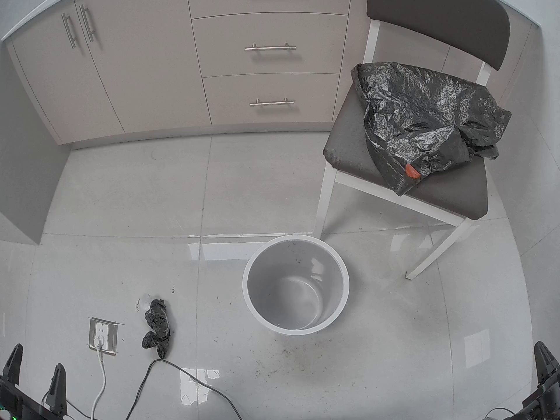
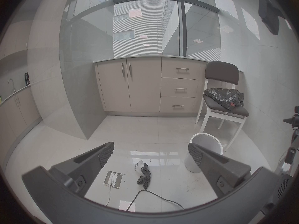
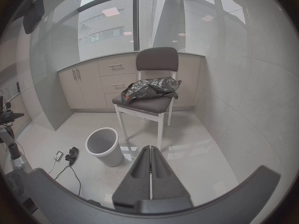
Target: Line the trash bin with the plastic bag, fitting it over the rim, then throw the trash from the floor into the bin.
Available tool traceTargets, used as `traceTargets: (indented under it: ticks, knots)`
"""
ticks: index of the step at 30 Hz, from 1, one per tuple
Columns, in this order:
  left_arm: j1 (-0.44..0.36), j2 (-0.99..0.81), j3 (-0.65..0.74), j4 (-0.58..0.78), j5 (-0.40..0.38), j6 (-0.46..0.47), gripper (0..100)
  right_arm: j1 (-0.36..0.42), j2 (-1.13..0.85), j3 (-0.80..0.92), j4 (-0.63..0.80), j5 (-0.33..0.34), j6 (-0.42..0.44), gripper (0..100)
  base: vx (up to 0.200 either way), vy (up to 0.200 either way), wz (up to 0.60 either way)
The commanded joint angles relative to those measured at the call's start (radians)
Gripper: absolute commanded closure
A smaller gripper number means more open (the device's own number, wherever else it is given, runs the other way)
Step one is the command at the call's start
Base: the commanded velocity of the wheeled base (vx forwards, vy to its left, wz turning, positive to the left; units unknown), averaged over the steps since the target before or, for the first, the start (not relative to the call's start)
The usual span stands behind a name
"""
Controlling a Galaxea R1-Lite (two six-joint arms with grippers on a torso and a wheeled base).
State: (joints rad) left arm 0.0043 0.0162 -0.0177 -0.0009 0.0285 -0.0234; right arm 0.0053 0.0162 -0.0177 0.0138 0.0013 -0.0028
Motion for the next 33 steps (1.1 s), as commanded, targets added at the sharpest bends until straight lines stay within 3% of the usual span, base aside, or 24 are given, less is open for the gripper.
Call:
traceTargets:
  ticks: [1,6,7,9,10,11,14,15,16,23,24,27,33]
  knots:
    - [0.002,-0.016,0.018,0.001,0.001,0.0,0,0.001,-0.016,0.013,0.002,0.0,-0.002,100,0.0,0.0,0.0]
    - [0.003,-0.016,0.018,0.001,0.001,0.003,0,0.004,-0.007,0.005,-0.005,0.005,-0.011,100,0.0,0.0,0.0]
    - [0.003,-0.016,0.018,0.001,0.001,0.003,0,0.01,0.024,-0.087,-0.012,0.025,0.029,100,0.0,0.0,0.0]
    - [0.003,-0.016,0.018,0.001,0.001,0.003,0,0.048,0.242,-0.485,-0.003,0.017,0.276,100,0.0,0.0,0.0]
    - [0.003,-0.016,0.018,0.001,0.001,0.003,0,0.048,0.242,-0.485,-0.003,0.017,0.276,100,0.0,0.0,0.0]
    - [0.003,-0.016,0.018,0.001,0.001,0.003,0,0.056,0.367,-0.688,0.035,0.025,0.325,100,0.0,0.0,0.0]
    - [0.005,-0.012,0.018,0.001,-0.002,0.011,0,0.084,0.525,-0.785,0.109,0.037,0.221,100,0.0,0.0,0.0]
    - [0.005,-0.012,0.018,0.001,-0.002,0.011,0,0.084,0.525,-0.785,0.109,0.037,0.221,100,0.0,0.0,0.0]
    - [0.006,0.001,0.018,0.001,-0.004,0.026,0,0.096,0.625,-0.783,0.101,0.04,0.153,100,0.0,0.0,0.0]
    - [0.02,0.019,0.018,0.001,-0.007,0.031,0,0.242,0.918,-0.812,-0.095,-0.021,0.125,100,0.0,0.0,0.0]
    - [0.02,0.019,0.018,0.001,-0.009,0.03,0,0.318,1.01,-0.849,-0.126,-0.095,0.121,100,0.0,0.0,0.0]
    - [0.022,0.044,0.018,0.001,-0.009,0.03,0,0.47,1.13,-0.93,-0.123,-0.175,0.122,100,0.0,0.0,0.0]
    - [0.029,0.059,0.018,0.001,-0.009,0.033,0,0.65,1.348,-1.044,-0.133,-0.265,0.124,100,0.0,0.0,0.0]
